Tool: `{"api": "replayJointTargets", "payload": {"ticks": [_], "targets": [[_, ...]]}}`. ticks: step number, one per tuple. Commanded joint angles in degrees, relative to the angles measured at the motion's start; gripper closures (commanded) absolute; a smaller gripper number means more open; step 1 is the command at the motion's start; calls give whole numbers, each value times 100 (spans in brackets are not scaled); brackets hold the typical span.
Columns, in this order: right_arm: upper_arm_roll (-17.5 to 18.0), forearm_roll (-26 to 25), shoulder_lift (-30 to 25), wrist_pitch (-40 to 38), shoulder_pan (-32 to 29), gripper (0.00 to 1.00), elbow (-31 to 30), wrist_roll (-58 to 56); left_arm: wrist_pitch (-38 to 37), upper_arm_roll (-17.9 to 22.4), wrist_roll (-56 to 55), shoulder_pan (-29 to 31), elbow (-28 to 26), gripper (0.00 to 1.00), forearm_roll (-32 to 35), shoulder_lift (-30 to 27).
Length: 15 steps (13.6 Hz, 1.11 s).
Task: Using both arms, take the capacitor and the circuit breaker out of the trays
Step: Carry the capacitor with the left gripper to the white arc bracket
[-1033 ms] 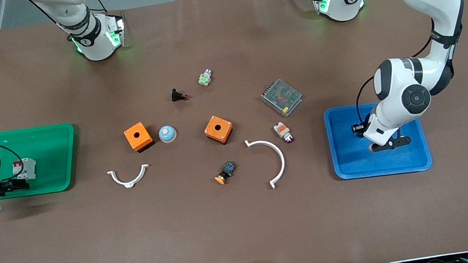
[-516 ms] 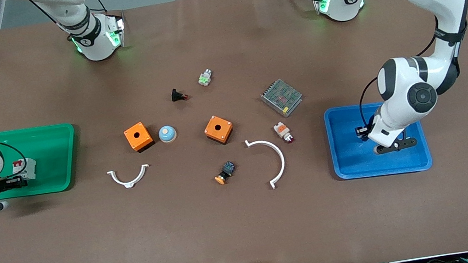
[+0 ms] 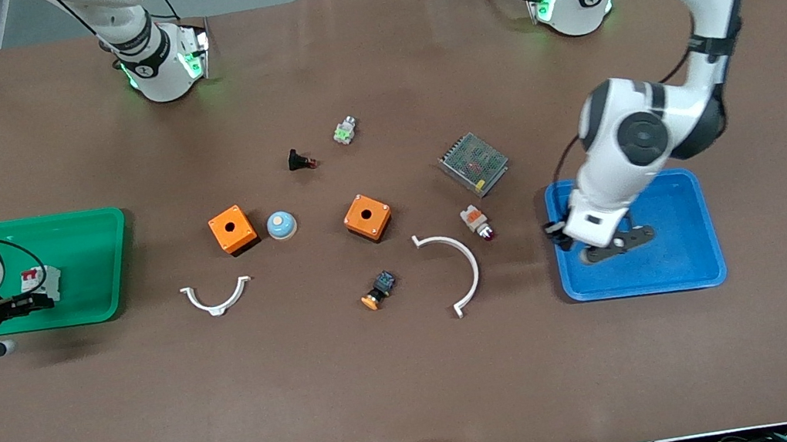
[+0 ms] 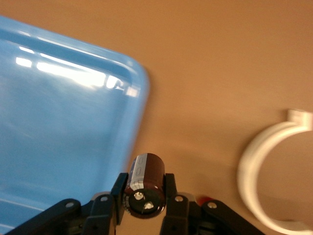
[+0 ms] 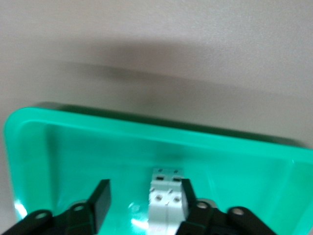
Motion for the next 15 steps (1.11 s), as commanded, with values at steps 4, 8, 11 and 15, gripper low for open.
{"api": "replayJointTargets", "payload": {"ticks": [4, 8, 11, 15], "targets": [[-14, -370, -228, 177, -214, 12, -467, 126, -95, 49, -1881, -1146, 1409, 100, 96, 1266], [-75, -458, -202, 705, -356, 12, -1038, 117, -69, 49, -2164, -1464, 1936, 99, 78, 1926], [-75, -458, -193, 557, -312, 57, -1119, 213, 10, 49, -2173, -1543, 2034, 99, 78, 2129], [-40, -458, -237, 442, -207, 91, -961, 196, 37, 49, -2164, -1535, 2113, 68, 78, 2235]]}}
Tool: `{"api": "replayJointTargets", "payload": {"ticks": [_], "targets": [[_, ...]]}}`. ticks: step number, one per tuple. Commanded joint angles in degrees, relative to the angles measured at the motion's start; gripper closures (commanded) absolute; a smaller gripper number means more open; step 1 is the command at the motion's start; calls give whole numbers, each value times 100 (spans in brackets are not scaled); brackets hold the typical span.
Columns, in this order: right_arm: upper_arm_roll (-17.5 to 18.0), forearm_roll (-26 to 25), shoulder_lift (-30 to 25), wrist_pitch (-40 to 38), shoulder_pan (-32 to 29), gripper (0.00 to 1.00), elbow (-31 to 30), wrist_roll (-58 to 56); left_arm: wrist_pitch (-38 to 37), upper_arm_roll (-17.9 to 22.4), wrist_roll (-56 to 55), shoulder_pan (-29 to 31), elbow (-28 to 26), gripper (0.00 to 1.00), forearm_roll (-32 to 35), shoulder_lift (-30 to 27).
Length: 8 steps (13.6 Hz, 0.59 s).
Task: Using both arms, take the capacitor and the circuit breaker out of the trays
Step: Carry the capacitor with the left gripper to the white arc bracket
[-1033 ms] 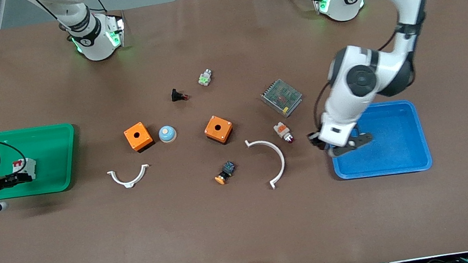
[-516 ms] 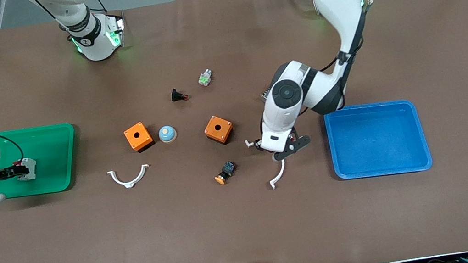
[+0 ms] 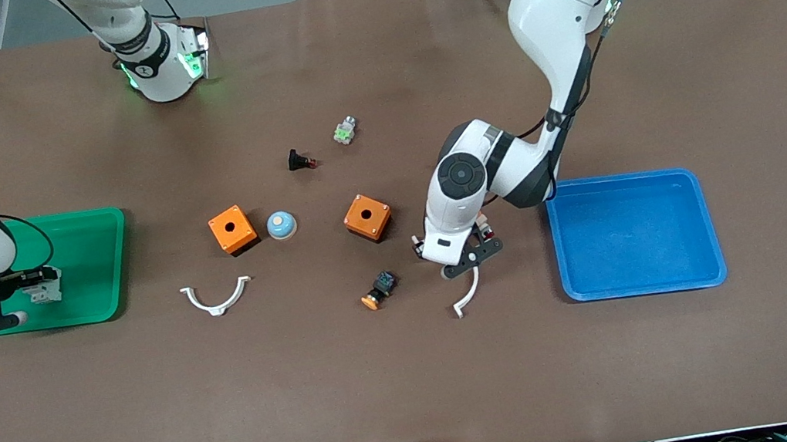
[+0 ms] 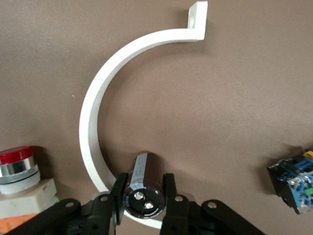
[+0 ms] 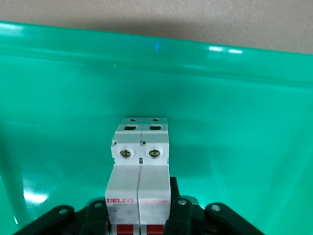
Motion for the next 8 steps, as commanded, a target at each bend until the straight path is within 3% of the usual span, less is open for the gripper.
{"api": "replayJointTargets", "payload": {"ticks": [1, 2, 3, 4, 5, 8], "targets": [[52, -142, -172, -295, 121, 95, 199, 94, 20, 42, -83, -47, 216, 63, 78, 152], [70, -116, -251, -418, 147, 95, 314, 85, 20, 59, -83, -47, 216, 61, 87, 152], [148, -81, -338, -419, 165, 95, 350, 93, 20, 68, -74, -47, 225, 48, 87, 144], [262, -45, -444, -402, 174, 95, 376, 102, 20, 94, -83, -47, 225, 16, 104, 100], [428, -28, -488, -402, 165, 95, 446, 146, 20, 120, -57, -47, 233, 0, 104, 13], [658, 621, -480, -376, 322, 95, 675, 155, -381, 313, 22, 41, 348, 0, 113, -531]]}}
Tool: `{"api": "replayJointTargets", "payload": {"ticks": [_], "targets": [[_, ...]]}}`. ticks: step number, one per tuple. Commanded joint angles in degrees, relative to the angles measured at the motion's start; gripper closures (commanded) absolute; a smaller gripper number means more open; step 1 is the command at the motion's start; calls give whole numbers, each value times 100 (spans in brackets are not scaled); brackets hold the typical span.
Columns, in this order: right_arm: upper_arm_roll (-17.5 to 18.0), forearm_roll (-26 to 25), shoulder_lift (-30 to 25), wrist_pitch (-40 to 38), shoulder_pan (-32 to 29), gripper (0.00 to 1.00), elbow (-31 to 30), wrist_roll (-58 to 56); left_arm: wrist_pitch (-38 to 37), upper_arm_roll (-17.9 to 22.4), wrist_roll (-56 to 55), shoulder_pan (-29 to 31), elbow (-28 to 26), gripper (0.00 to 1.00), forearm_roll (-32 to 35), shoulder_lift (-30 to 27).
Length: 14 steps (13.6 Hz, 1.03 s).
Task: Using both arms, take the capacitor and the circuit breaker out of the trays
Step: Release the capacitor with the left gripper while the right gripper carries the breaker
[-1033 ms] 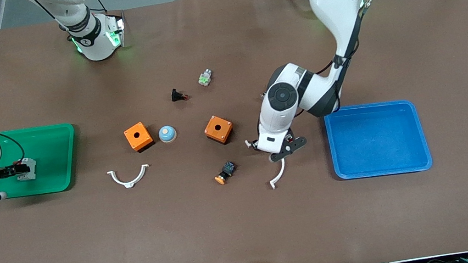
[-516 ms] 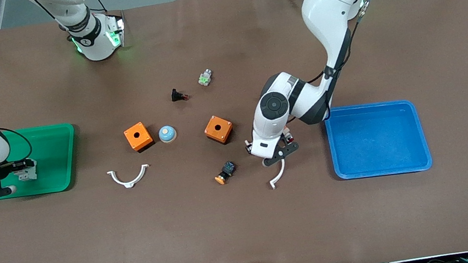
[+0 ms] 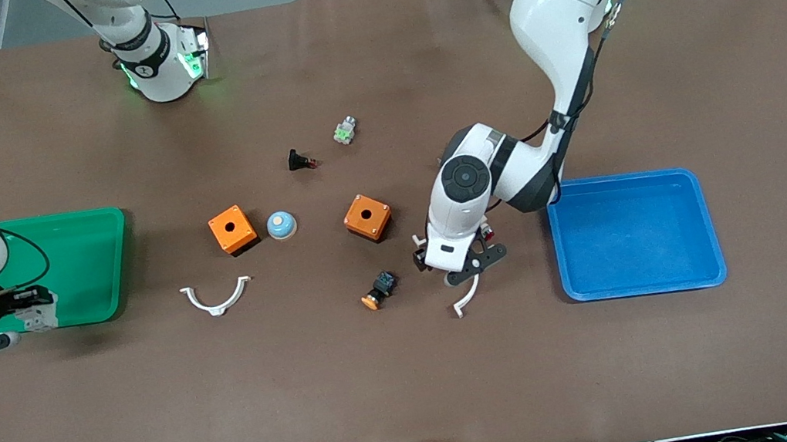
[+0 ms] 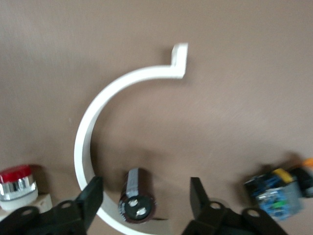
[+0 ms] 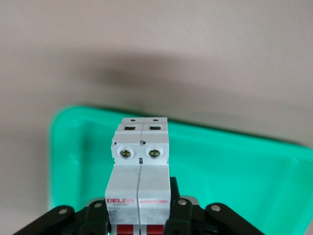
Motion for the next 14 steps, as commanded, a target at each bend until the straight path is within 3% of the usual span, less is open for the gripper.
{"api": "replayJointTargets", "payload": {"ticks": [1, 3, 7, 10, 14], "targets": [[96, 453, -66, -62, 307, 94, 95, 151, -700, 277, 73, 38, 88, 0, 113, -766], [96, 525, -74, -61, 780, 94, 104, 886, -1603, 524, 789, 300, 246, 0, 104, -1390], [96, 727, -57, -53, 1607, 93, 113, 2091, -2818, 516, 2661, 1284, 238, 0, 104, -2323], [87, 841, -22, 271, 2311, 93, 87, 3092, -3373, 455, 4007, 2066, 238, 0, -53, -2842], [87, 841, 66, 667, 3066, 93, 78, 4411, -4138, 490, 4976, 2647, 238, 0, -142, -3457]]}}
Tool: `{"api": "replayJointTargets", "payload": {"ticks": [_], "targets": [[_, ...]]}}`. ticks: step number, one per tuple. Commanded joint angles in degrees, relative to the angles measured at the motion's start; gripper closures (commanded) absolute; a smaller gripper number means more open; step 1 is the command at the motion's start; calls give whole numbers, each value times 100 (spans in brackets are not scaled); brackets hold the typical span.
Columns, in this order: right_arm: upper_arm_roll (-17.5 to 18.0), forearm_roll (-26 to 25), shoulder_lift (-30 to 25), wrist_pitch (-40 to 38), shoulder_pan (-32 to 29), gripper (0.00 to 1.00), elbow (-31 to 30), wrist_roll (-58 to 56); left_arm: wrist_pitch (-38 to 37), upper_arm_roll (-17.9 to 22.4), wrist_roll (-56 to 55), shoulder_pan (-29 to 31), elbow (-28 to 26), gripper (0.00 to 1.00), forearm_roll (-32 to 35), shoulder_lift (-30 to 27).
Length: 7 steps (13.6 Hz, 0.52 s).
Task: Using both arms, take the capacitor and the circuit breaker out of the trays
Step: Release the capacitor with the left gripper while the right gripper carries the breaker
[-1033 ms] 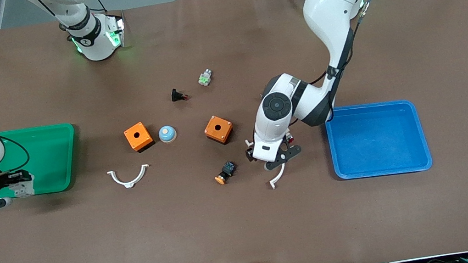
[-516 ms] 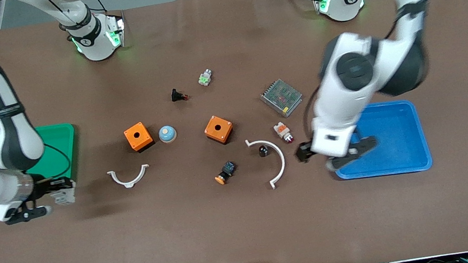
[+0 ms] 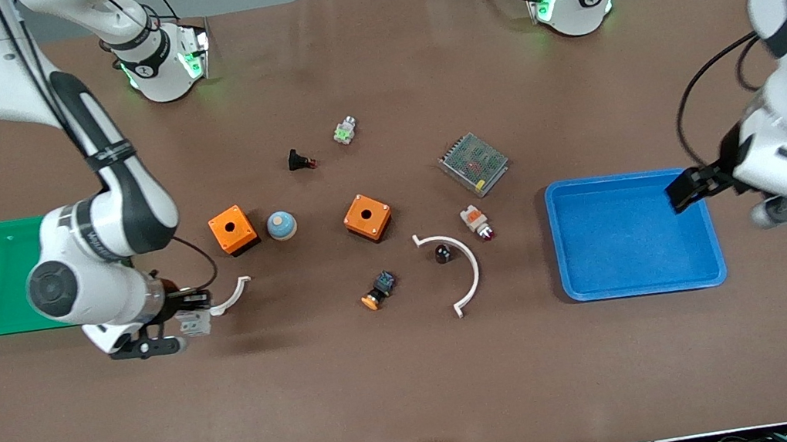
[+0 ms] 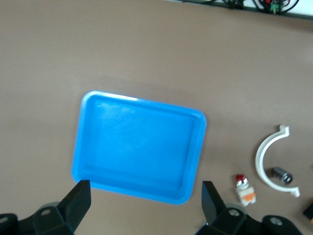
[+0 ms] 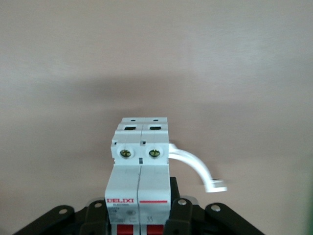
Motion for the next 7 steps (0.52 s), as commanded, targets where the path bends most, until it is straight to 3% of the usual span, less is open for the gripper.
{"api": "replayJointTargets", "payload": {"ticks": [1, 5, 7], "targets": [[-64, 119, 129, 237, 491, 93, 13, 942, -484, -60, 589, 322, -169, 0, -65, -529], [-82, 101, 490, 458, 1125, 89, 13, 2210, -1127, -42, 1126, 481, -187, 0, -74, -933], [-73, 101, 648, 466, 1161, 80, 13, 2256, -1224, -51, 1171, 455, -230, 0, -82, -1100]]}}
